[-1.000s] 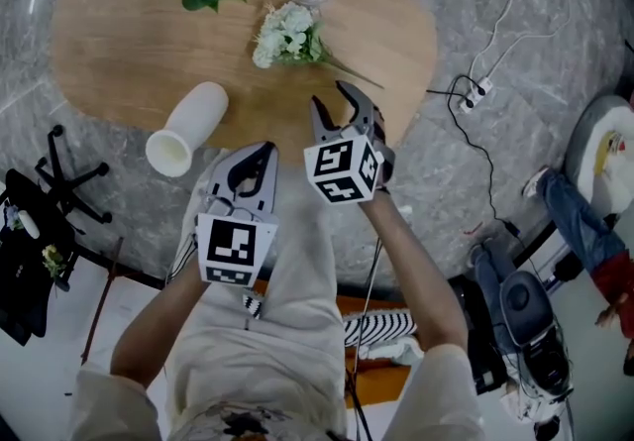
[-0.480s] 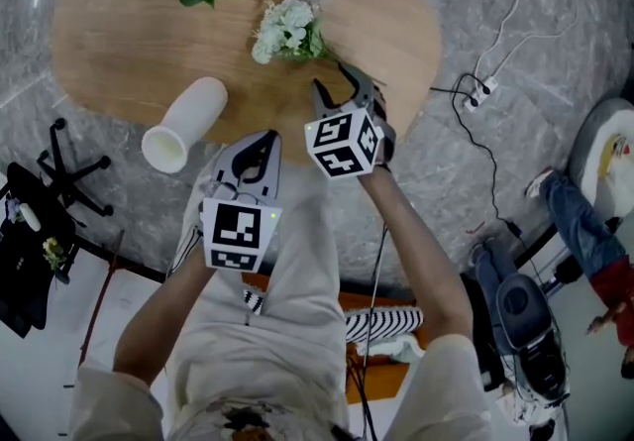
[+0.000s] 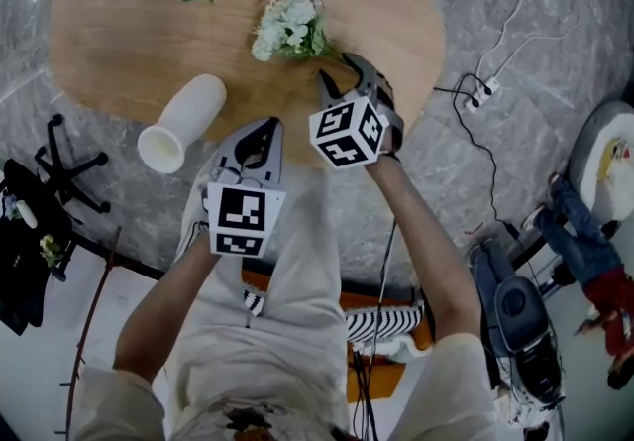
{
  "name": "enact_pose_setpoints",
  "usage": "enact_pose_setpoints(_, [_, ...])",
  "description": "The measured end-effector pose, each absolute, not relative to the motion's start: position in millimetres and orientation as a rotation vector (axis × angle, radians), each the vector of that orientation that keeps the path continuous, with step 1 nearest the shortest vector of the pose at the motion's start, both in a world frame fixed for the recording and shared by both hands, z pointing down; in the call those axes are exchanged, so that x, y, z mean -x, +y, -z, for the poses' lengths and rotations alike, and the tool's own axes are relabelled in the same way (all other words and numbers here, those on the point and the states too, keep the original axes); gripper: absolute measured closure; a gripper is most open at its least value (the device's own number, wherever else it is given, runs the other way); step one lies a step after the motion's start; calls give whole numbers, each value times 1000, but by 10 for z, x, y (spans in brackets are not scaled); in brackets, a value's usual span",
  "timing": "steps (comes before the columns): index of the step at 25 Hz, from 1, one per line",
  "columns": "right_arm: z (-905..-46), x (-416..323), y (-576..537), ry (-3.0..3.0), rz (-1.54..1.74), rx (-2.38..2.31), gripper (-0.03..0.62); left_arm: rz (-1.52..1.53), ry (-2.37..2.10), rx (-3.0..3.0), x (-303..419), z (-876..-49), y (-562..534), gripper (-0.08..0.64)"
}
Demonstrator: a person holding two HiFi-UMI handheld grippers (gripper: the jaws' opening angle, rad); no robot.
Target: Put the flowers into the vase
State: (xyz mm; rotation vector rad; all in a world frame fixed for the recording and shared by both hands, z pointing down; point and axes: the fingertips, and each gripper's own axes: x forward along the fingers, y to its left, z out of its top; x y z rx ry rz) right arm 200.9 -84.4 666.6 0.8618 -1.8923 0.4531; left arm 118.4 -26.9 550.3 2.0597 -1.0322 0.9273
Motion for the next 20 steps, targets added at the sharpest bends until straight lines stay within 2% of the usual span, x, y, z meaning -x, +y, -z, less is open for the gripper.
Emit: enact_pose_setpoints(20, [-6942, -1979, -932, -1897, -492, -525, 422, -939, -1002, -2068, -1219, -5646, -203, 552])
